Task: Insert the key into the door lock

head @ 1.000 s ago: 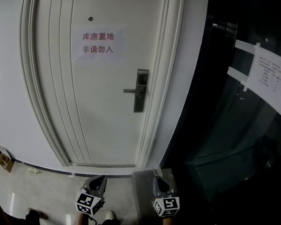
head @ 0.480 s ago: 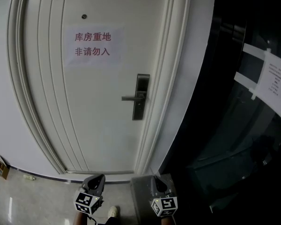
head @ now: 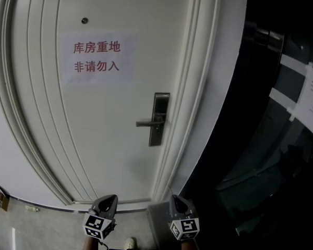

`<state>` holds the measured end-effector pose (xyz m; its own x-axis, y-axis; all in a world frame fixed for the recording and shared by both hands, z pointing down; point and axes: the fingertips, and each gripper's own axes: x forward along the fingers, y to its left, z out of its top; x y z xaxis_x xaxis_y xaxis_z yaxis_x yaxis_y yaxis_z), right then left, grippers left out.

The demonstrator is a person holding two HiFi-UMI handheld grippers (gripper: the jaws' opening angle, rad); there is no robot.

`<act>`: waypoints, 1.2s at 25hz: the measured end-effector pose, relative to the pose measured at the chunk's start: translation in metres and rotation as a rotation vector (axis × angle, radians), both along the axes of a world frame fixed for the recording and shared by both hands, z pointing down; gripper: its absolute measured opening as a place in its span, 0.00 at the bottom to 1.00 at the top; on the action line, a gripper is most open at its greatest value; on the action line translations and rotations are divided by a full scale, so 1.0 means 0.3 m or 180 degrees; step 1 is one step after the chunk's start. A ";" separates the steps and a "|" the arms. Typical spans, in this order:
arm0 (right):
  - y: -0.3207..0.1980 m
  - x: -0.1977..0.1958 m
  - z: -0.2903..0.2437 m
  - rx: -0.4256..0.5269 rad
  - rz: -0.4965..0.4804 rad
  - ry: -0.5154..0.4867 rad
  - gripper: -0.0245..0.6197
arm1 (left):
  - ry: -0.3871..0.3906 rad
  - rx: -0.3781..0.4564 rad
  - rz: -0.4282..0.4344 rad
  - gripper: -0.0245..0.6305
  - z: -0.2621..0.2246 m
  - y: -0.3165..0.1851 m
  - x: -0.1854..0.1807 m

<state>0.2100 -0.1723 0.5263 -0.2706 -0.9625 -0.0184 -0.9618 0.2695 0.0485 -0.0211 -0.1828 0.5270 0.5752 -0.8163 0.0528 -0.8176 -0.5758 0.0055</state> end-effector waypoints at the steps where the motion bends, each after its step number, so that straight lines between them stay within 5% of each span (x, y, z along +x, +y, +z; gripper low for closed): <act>1: -0.019 0.000 -0.007 0.0009 0.0020 0.0010 0.05 | 0.0009 -0.0003 0.0004 0.04 0.000 -0.022 -0.005; 7: -0.131 -0.002 -0.058 0.0082 0.0155 0.0232 0.05 | 0.0014 -0.0059 0.0121 0.04 0.014 -0.156 -0.016; 18: -0.308 -0.025 -0.269 0.0614 0.0202 0.1323 0.05 | 0.0014 -0.0046 0.0339 0.04 0.033 -0.357 0.001; 30: -0.494 -0.108 -0.393 0.0786 0.0302 0.2508 0.05 | -0.0001 -0.0047 0.0526 0.04 0.049 -0.512 -0.013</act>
<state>0.1777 -0.3205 0.4085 -0.2106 -0.9750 -0.0710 -0.6395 0.0824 0.7644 -0.0251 -0.3365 0.5416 0.7016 -0.7096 0.0645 -0.7117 -0.7023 0.0147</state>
